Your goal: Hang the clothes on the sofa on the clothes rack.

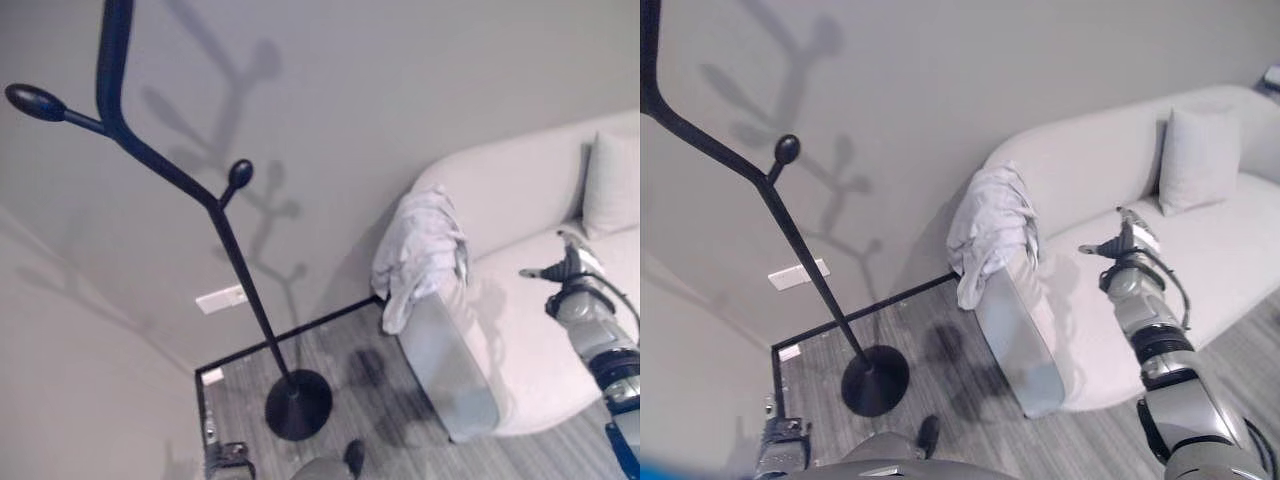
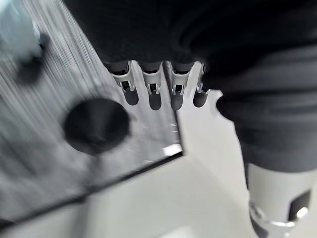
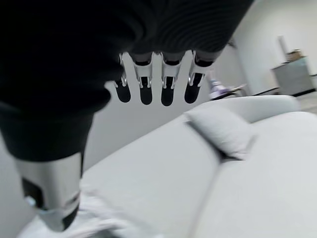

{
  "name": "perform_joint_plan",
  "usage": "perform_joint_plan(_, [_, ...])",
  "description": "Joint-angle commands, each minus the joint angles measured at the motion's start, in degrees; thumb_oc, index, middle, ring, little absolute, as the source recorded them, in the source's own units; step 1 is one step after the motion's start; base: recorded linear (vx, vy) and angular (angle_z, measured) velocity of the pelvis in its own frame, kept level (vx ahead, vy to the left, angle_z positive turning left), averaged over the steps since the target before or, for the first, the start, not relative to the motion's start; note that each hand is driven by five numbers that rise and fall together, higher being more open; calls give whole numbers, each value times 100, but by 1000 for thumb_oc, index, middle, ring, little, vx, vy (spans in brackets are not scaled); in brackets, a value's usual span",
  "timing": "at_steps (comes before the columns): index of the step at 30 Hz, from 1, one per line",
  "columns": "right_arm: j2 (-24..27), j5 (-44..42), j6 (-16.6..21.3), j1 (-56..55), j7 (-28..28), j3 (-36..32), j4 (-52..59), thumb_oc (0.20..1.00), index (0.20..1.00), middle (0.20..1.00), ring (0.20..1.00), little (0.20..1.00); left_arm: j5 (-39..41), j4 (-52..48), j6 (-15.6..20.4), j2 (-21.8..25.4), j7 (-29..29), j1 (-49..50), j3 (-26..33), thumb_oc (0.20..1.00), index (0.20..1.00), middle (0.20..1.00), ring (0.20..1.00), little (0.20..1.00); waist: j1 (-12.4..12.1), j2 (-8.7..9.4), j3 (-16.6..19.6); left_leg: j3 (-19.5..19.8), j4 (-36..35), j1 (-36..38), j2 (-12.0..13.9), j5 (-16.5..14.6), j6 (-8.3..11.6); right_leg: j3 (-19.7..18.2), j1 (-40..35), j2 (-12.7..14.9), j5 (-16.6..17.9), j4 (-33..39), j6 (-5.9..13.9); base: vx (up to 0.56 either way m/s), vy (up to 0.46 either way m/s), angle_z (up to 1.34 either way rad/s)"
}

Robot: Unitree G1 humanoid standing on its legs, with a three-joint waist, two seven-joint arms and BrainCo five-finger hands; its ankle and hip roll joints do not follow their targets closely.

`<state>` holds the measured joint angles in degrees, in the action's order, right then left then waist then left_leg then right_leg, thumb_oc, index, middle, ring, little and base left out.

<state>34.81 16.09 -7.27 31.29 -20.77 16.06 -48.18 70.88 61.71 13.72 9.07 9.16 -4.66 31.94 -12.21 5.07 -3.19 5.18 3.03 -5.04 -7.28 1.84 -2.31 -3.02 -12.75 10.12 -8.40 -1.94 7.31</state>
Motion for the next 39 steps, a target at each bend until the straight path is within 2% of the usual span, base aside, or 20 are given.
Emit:
perform_joint_plan(1, [670,443,-38,356,-351,59,-44,1000,1000,1000,1000,1000,-376,-127,540,421,409,18,-366,1000,1000,1000,1000,1000,-146,-43,448,150,-387,-428,338,247,426,90,82,-76,37,26,305,303,304,-9])
perform_joint_plan(2, [621,459,-63,405,-392,106,-165,1000,1000,1000,1000,1000,-562,56,499,587,516,21,-289,1000,1000,1000,1000,1000,-239,-24,467,89,-376,-301,308,142,339,193,190,109,308,-359,415,193,222,-5])
perform_joint_plan(3, [582,423,-64,441,-377,152,-265,1000,1000,1000,1000,1000,-623,110,443,667,531,28,-243,1000,1000,1000,1000,1000,-269,-25,430,87,-385,-205,290,97,271,196,309,169,513,-745,448,157,188,-29])
perform_joint_plan(4, [559,385,-43,460,-364,176,-350,1000,1000,1000,1000,1000,-678,136,411,715,549,29,-222,1000,1000,1000,1000,1000,-278,-36,403,118,-396,-127,293,61,236,223,394,189,687,-1010,460,146,122,-21])
perform_joint_plan(5, [497,375,-24,438,-350,233,-488,1000,1000,1000,1000,1000,-791,190,339,756,549,68,-246,1000,1000,1000,1000,1000,-309,-113,389,232,-397,-9,337,8,220,428,521,334,953,-1286,409,158,72,-7])
perform_joint_plan(6, [474,385,-23,423,-318,273,-507,1000,1000,1000,1000,1000,-847,298,286,773,550,121,-235,1000,1000,1000,1000,1000,-298,-121,402,298,-460,69,327,5,208,546,553,392,1026,-1232,375,283,33,15])
perform_joint_plan(7, [457,425,-24,353,-245,312,-551,1000,1000,1000,1000,1000,-751,379,316,757,523,171,-161,1000,1000,1000,1000,1000,-221,-155,412,417,-654,329,325,-70,191,640,819,356,887,-971,333,270,-18,21])
perform_joint_plan(8, [463,406,-7,311,-224,314,-541,1000,1000,1000,1000,1000,-734,388,327,731,516,194,-142,1000,1000,1000,1000,1000,-130,-200,403,499,-733,430,348,-63,187,618,1024,263,800,-758,316,349,-66,24])
perform_joint_plan(9, [462,252,70,269,-176,318,-610,1000,1000,1000,1000,1000,-800,451,305,764,511,175,-221,1000,1000,1000,1000,1000,10,-238,272,658,-765,590,316,-122,192,470,1487,102,876,-365,334,164,-60,40])
perform_joint_plan(11, [489,147,181,227,-36,447,-665,1000,1000,1000,1000,1000,-1036,650,272,847,561,122,-316,1000,1000,1000,1000,1000,132,-252,145,751,-769,655,320,-142,232,366,1721,-35,1039,-93,351,169,-102,68])
perform_joint_plan(12, [486,8,282,-19,106,362,-430,1000,1000,1000,1000,1000,-980,622,336,896,544,173,-246,1000,1000,1000,1000,1000,139,-49,95,890,-755,769,190,-255,303,364,1385,52,1170,253,404,200,-126,91])
perform_joint_plan(13, [487,8,282,-28,107,358,-426,1000,1000,1000,1000,1000,-981,615,338,894,548,180,-250,1000,1000,1000,1000,1000,146,-50,91,900,-755,779,189,-257,303,376,1363,54,1174,269,405,191,-208,127])
perform_joint_plan(14, [405,-215,394,-192,200,293,-382,1000,1000,1000,1000,1000,-1030,580,316,814,511,285,-266,1000,1000,1000,1000,1000,145,-3,169,934,-803,796,301,-297,349,425,1261,27,1224,413,400,69,-112,96])
perform_joint_plan(21, [69,-295,499,-850,293,103,-702,1000,1000,1000,1000,1000,-1171,892,230,797,493,568,-152,1000,1000,1000,1000,1000,81,5,326,1201,-803,734,485,-308,504,697,906,-102,1051,630,290,100,-131,33])
perform_joint_plan(26, [-412,-907,672,-1242,400,-165,-1241,1000,1000,1000,1000,1000,-1626,1209,70,1037,554,734,-185,1000,1000,1000,1000,1000,-61,-68,385,1412,-803,689,564,-274,621,969,679,-167,798,675,212,83,-106,32])
perform_joint_plan(31, [-667,-1286,792,-1429,418,-308,-1230,1000,1000,1000,1000,1000,-1732,1306,23,1144,609,790,-167,1000,1000,1000,1000,1000,-81,-119,400,1538,-803,682,592,-296,680,1161,534,-212,631,694,170,74,-74,21])
perform_joint_plan(39, [-1193,-2233,1087,-1498,521,-638,-1577,1000,1000,1000,1000,1000,-1960,1275,-55,1191,520,824,-410,1000,1000,1000,1000,1000,-141,-363,375,1671,-803,507,579,-205,709,1283,589,-235,520,694,120,37,-42,18])
